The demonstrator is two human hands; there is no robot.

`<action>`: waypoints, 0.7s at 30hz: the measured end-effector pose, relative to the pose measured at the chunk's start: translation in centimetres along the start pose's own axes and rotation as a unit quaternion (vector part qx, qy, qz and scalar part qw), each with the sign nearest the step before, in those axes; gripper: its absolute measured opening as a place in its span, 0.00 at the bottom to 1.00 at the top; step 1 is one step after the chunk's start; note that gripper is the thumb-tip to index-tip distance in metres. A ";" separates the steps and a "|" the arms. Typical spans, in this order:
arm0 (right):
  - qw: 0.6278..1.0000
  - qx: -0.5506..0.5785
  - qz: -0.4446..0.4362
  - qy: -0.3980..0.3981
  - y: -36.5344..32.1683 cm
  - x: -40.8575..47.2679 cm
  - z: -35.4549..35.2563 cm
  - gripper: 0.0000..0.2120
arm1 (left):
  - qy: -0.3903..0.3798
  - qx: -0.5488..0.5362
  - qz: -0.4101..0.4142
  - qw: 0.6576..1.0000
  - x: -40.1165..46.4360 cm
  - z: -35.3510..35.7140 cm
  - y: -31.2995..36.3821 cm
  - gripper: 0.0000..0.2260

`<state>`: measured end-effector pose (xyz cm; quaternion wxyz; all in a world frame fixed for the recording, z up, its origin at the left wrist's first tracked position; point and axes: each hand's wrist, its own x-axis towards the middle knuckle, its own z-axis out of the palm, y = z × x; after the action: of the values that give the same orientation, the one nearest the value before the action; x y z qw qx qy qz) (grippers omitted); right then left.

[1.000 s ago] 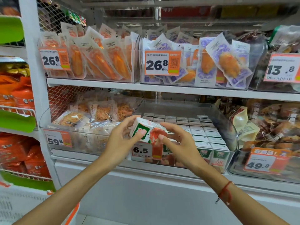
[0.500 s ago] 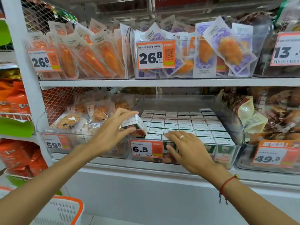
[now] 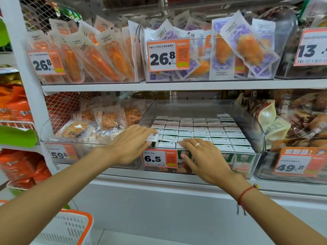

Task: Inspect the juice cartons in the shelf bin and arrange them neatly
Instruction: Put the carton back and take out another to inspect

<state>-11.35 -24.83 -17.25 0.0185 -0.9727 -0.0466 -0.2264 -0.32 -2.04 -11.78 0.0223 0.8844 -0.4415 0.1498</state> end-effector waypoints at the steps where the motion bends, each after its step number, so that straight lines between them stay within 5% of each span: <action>1: 1.000 0.002 0.001 0.002 0.0 0.0 0.0 0.22 | -0.002 0.002 0.002 1.000 -0.1 0.2 0.0 0.19; 6: 1.000 0.005 -0.002 0.004 0.1 0.0 0.1 0.22 | -0.049 0.050 0.029 0.997 -1.2 1.8 0.2 0.24; 13: 0.999 0.020 0.001 -0.025 0.0 0.1 -0.4 0.23 | 0.032 0.020 0.022 0.999 -2.3 2.6 0.7 0.23; 18: 0.991 0.110 0.029 -0.063 -0.5 2.6 -2.3 0.20 | 0.201 -0.084 -0.110 0.970 -4.3 3.1 -0.6 0.14; 21: 0.990 0.115 0.003 -0.088 -1.3 6.1 -2.8 0.17 | 0.200 -0.101 -0.179 0.958 -5.9 4.6 -1.8 0.15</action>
<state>-7.22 -23.21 -12.06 0.1267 -0.9804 -0.0703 -0.1334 -1.14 2.84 -17.64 0.2257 0.8941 -0.2750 0.2720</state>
